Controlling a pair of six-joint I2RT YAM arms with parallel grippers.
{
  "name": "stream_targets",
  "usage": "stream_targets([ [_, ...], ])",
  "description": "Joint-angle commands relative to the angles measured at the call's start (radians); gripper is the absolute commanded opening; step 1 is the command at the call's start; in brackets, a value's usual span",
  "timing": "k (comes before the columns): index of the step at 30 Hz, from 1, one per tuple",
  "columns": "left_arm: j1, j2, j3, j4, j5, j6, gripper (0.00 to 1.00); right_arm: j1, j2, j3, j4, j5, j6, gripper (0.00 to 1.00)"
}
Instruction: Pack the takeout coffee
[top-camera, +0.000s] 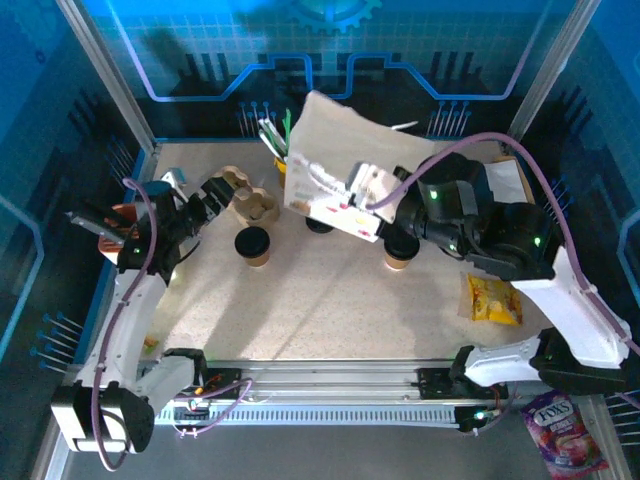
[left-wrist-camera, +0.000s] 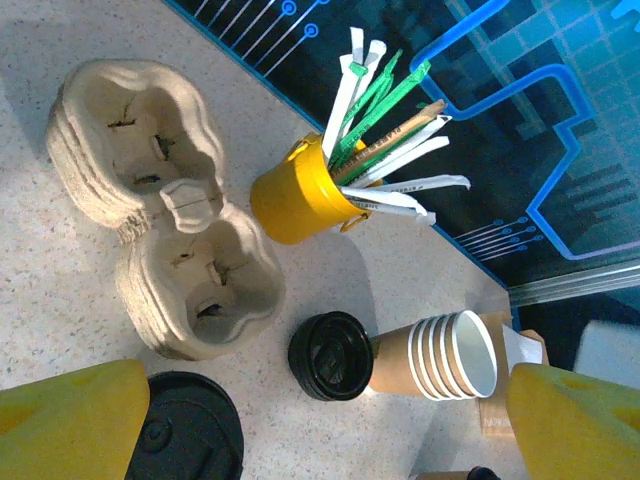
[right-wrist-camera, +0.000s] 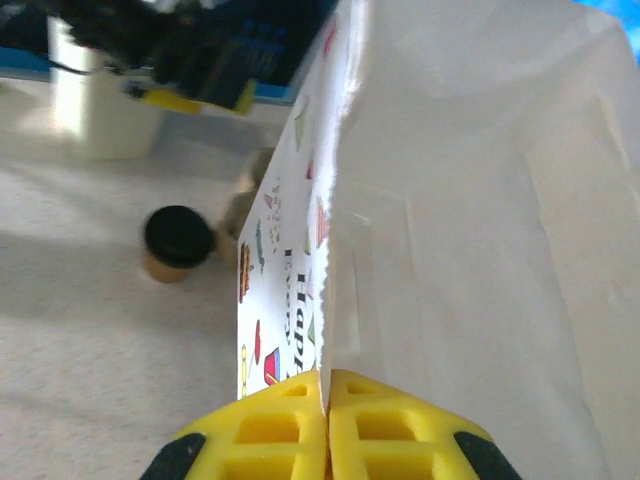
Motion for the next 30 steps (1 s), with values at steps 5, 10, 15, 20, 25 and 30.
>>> stream_targets([
  [5,0.010,0.017,0.103,-0.169,0.060,0.108,0.93,0.035,-0.046,-0.168,-0.023,-0.208,0.024,0.00],
  [10,0.009,0.049,0.166,-0.209,0.114,0.155,0.93,0.030,-0.043,-0.280,0.059,-0.290,-0.023,0.00],
  [15,0.005,0.055,0.202,-0.255,0.131,0.198,0.92,-0.006,-0.017,-0.355,0.124,-0.359,-0.065,0.01],
  [20,0.000,0.056,0.237,-0.284,0.135,0.227,0.92,-0.038,0.014,-0.427,0.213,-0.406,-0.110,0.01],
  [25,-0.043,0.071,0.268,-0.299,0.129,0.247,0.92,-0.077,0.044,-0.493,0.306,-0.441,-0.149,0.02],
  [30,-0.093,0.084,0.287,-0.301,0.116,0.258,0.92,-0.102,0.073,-0.536,0.347,-0.460,-0.176,0.06],
])
